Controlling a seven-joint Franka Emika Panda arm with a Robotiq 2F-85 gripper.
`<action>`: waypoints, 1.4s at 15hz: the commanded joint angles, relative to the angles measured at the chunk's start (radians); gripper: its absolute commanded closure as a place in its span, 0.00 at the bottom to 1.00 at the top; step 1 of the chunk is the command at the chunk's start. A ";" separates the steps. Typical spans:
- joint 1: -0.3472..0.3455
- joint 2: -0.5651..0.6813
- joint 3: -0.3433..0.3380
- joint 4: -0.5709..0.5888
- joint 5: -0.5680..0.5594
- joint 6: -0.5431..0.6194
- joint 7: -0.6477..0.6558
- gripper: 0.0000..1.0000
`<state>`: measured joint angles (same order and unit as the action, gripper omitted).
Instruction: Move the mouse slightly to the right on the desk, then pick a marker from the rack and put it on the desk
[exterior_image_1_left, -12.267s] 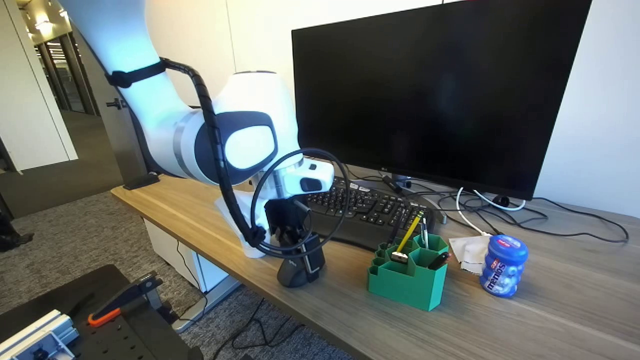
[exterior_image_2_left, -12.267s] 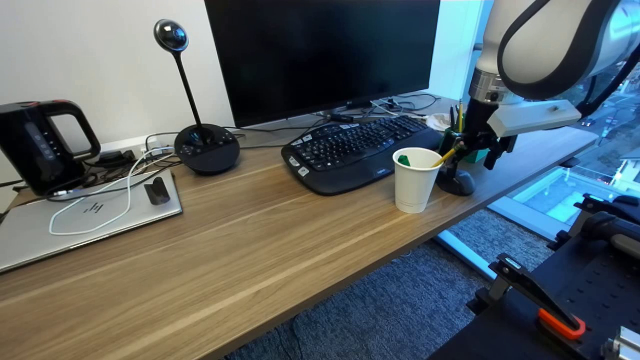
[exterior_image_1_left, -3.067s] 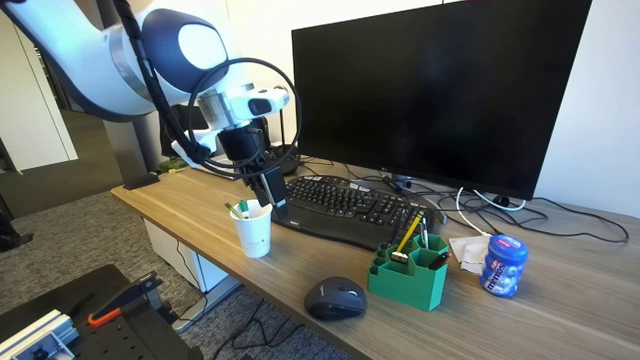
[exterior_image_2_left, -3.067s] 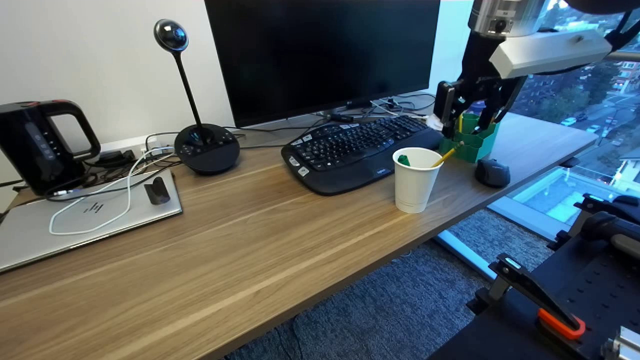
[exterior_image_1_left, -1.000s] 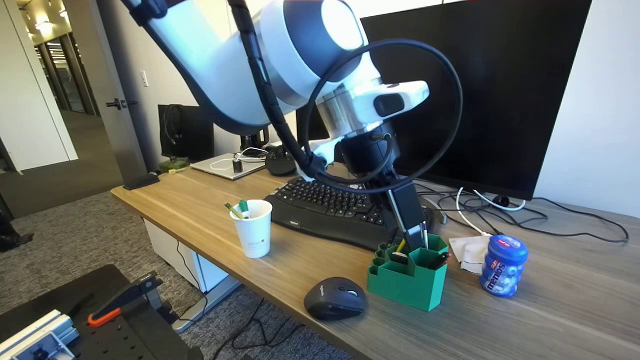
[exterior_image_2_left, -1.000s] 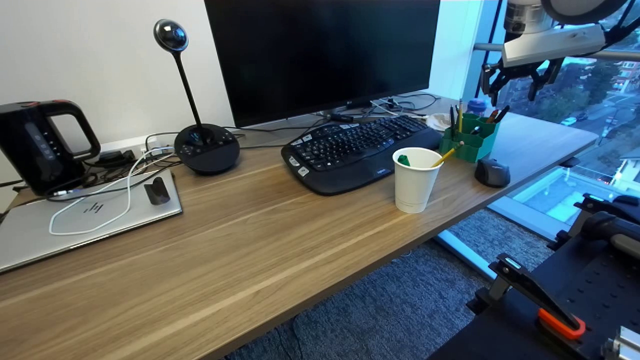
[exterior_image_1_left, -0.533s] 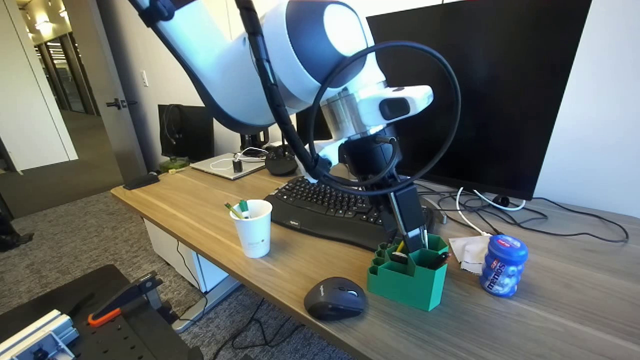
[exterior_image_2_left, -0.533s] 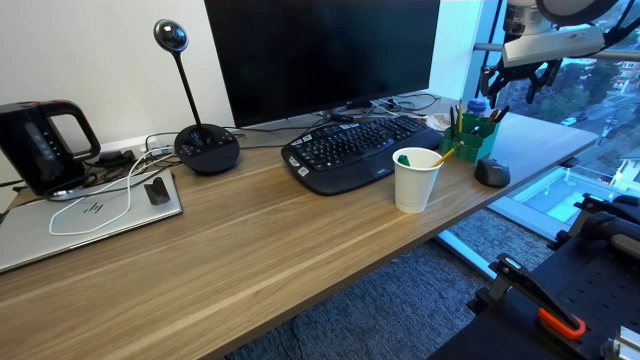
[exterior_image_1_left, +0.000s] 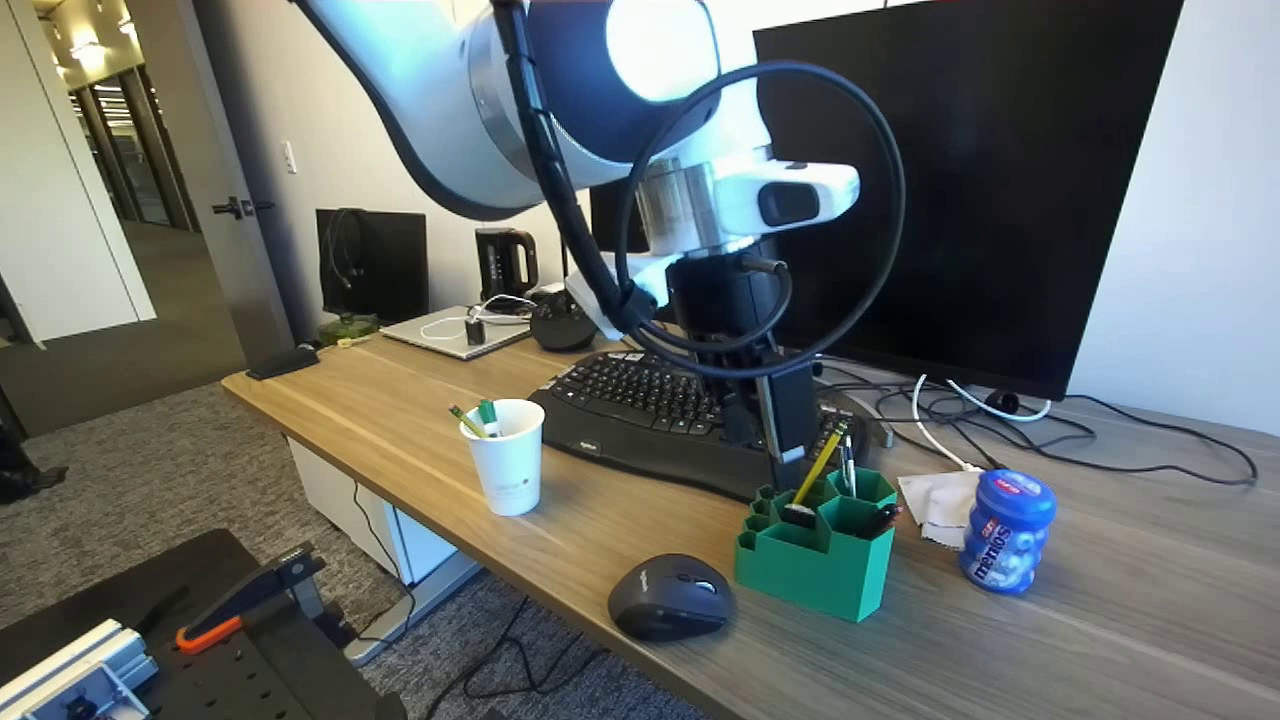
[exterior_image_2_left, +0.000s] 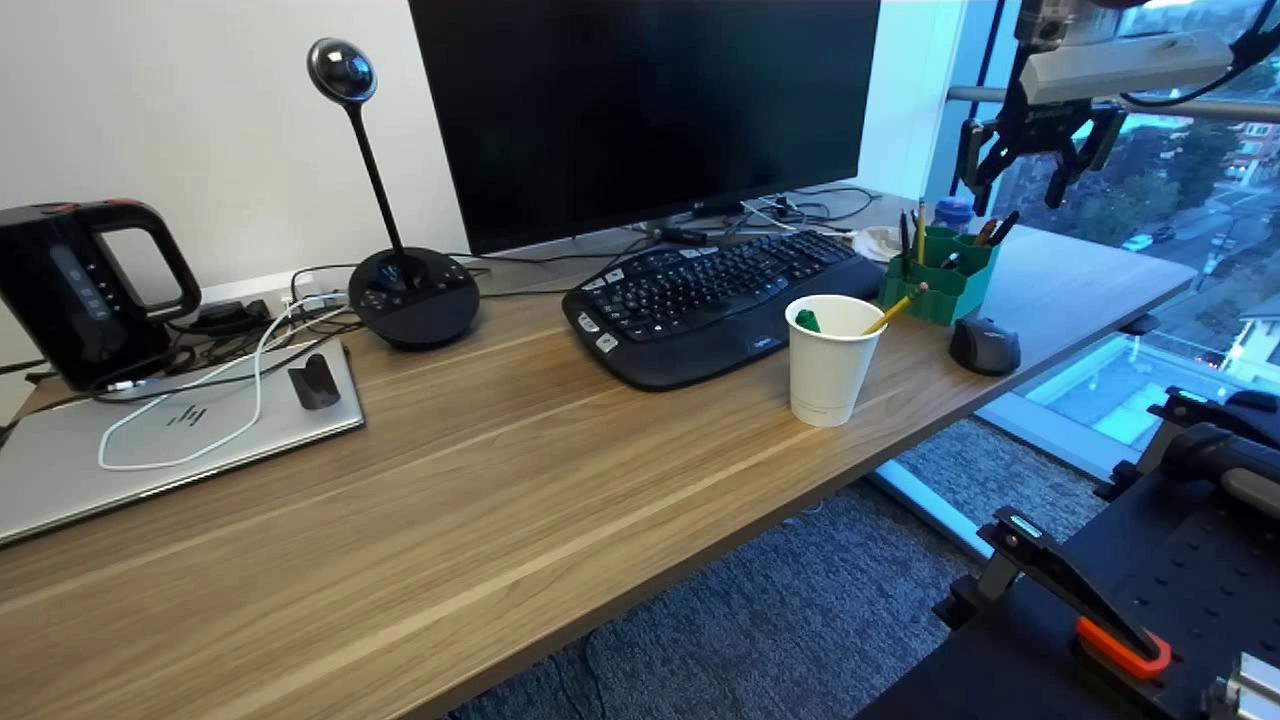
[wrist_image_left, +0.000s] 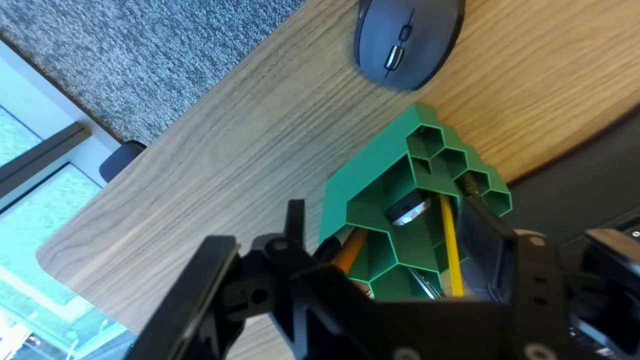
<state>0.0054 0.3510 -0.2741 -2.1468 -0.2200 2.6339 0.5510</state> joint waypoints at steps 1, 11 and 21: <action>-0.021 -0.027 -0.004 0.014 0.027 -0.069 -0.041 0.47; -0.079 0.027 -0.020 0.110 0.031 -0.134 -0.044 0.47; -0.099 0.107 0.017 0.151 0.103 -0.083 -0.122 0.47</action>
<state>-0.0742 0.4383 -0.2843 -2.0209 -0.1629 2.5363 0.4861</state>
